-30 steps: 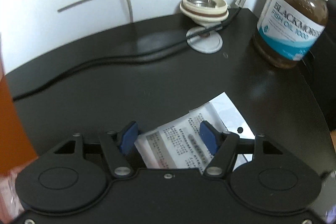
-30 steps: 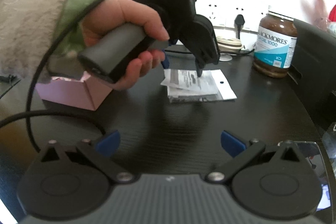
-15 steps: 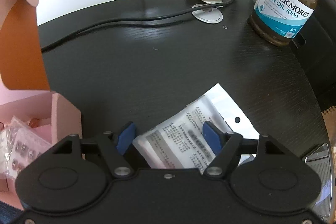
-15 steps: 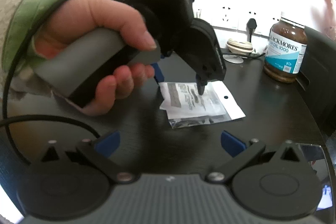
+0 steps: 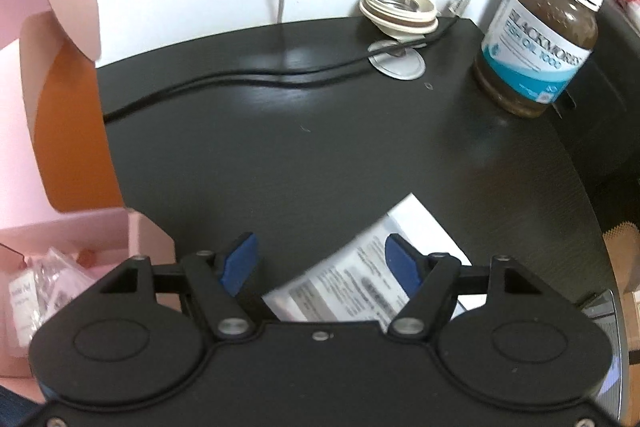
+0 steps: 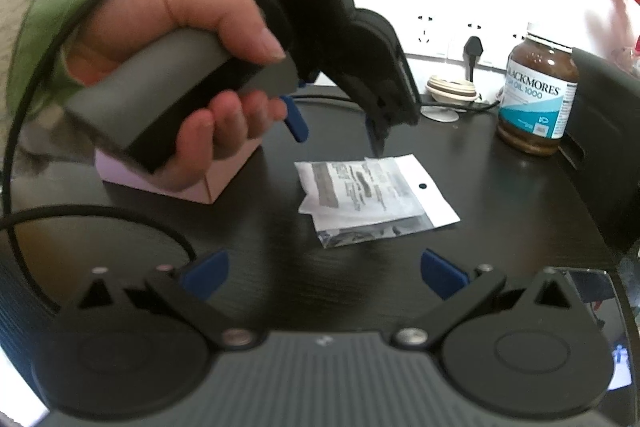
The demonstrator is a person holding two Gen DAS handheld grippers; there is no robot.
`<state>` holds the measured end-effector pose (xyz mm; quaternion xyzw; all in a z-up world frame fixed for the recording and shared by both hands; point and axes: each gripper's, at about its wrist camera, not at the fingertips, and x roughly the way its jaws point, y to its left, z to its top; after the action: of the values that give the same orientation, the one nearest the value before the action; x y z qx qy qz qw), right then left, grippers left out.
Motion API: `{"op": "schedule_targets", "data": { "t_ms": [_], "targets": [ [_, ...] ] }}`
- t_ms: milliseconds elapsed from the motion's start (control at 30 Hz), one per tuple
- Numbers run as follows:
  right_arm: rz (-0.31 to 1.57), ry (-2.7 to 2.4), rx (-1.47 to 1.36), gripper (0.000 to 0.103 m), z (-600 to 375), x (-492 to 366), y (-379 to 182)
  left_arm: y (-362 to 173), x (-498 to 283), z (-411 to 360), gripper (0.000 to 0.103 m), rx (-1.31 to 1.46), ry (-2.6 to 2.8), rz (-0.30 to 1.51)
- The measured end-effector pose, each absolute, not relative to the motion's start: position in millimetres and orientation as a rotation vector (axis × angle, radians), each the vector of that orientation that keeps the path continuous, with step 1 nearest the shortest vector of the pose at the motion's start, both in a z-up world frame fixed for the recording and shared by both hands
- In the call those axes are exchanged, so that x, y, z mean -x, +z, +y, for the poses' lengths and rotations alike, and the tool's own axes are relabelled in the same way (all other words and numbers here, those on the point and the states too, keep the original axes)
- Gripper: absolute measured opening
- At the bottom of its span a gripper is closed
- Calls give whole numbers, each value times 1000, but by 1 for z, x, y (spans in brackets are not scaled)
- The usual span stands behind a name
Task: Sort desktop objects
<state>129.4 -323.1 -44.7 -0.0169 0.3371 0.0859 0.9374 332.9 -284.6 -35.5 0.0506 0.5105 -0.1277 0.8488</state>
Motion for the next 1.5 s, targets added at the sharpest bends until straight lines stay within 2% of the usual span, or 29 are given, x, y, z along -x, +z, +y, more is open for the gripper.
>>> {"op": "schedule_targets", "data": {
  "t_ms": [400,1500],
  "targets": [
    [695,171,29,102,-325,-126,-44,-53,-344,-290,76,-192,-232,1080],
    [742,234,78,102,-310,-152,-49,-48,-333,-296,76,-278,-250,1076]
  ]
}}
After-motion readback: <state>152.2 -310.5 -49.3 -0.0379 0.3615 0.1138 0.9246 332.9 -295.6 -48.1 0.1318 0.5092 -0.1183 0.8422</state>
